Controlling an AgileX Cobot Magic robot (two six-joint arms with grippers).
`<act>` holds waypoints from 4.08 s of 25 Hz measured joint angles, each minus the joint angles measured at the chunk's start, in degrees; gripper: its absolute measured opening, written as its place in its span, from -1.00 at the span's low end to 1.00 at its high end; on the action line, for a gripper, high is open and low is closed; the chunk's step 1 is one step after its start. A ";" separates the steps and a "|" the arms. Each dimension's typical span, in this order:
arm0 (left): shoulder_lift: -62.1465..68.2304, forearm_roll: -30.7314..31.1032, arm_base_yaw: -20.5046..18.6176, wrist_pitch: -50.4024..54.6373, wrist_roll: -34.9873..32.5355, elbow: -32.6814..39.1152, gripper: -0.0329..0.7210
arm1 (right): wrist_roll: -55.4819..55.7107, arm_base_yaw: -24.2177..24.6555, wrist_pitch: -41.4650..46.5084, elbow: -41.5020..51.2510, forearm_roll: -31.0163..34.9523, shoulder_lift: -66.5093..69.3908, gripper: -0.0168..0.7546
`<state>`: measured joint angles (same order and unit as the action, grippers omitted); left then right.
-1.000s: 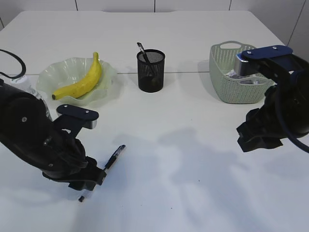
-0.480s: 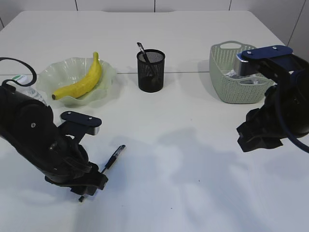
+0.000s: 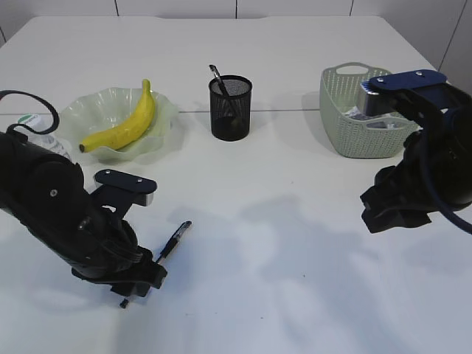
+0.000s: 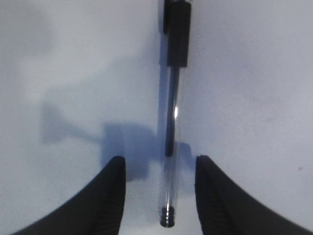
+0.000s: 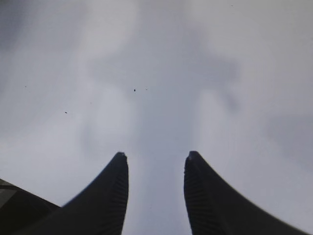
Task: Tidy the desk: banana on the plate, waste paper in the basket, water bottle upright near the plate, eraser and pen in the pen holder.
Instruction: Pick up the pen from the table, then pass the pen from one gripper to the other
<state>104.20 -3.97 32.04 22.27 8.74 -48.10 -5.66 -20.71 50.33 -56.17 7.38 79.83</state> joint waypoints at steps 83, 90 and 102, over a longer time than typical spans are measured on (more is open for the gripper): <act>-10.82 0.27 0.00 -2.19 0.00 -0.18 -0.82 | -5.38 0.00 -1.81 -0.12 8.89 0.00 -0.26; -13.86 1.74 0.00 -3.77 0.00 -0.07 -0.82 | -5.82 0.00 -2.22 -3.47 9.48 0.00 -0.26; -18.24 4.87 0.58 -9.60 0.00 -0.07 -0.82 | -14.30 0.00 -7.07 -5.17 18.11 -1.58 -0.26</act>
<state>85.96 0.91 32.62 12.67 8.74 -48.17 -19.96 -20.71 43.26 -61.34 25.49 78.26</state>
